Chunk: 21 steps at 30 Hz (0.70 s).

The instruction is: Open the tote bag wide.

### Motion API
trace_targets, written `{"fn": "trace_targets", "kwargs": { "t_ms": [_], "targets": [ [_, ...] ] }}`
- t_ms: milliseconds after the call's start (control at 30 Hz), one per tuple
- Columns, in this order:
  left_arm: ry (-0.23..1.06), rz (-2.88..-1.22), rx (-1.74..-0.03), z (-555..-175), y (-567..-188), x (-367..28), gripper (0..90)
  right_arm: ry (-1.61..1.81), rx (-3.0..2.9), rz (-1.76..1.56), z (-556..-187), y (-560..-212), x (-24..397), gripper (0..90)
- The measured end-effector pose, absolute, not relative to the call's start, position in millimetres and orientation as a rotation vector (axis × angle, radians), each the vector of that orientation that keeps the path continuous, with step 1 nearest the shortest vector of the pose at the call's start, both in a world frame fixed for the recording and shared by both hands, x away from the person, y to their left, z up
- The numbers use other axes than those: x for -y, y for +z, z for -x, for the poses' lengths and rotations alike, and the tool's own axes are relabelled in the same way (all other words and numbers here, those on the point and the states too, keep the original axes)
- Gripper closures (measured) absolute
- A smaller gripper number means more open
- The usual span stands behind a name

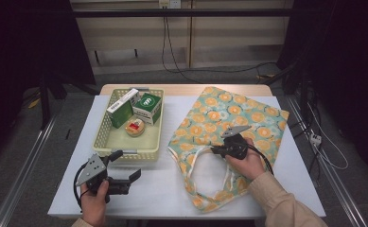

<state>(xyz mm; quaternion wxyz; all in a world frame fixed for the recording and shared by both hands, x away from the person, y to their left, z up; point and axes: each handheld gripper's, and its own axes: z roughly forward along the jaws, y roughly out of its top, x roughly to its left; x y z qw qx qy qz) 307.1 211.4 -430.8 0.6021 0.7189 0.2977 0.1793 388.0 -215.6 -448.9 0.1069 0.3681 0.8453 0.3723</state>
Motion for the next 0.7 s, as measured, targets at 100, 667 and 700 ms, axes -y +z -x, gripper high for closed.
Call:
{"fn": "trace_targets", "kwargs": {
  "t_ms": [100, 667, 700],
  "targets": [
    [0.413, -1.669, -0.681, -307.1, -430.6, -210.9, 2.6, 1.079, -2.49, -1.077, -390.7, -447.4, 207.3, 89.2],
    [0.413, -1.678, -0.679, -307.9, -430.8, -211.1, 2.6, 1.09, -2.506, -1.085, -394.0, -453.2, 192.2, 88.6],
    [0.412, -1.679, -0.678, -307.8, -430.8, -211.0, 2.6, 1.091, -2.506, -1.089, -394.2, -453.5, 192.5, 88.6]
  ]
}}
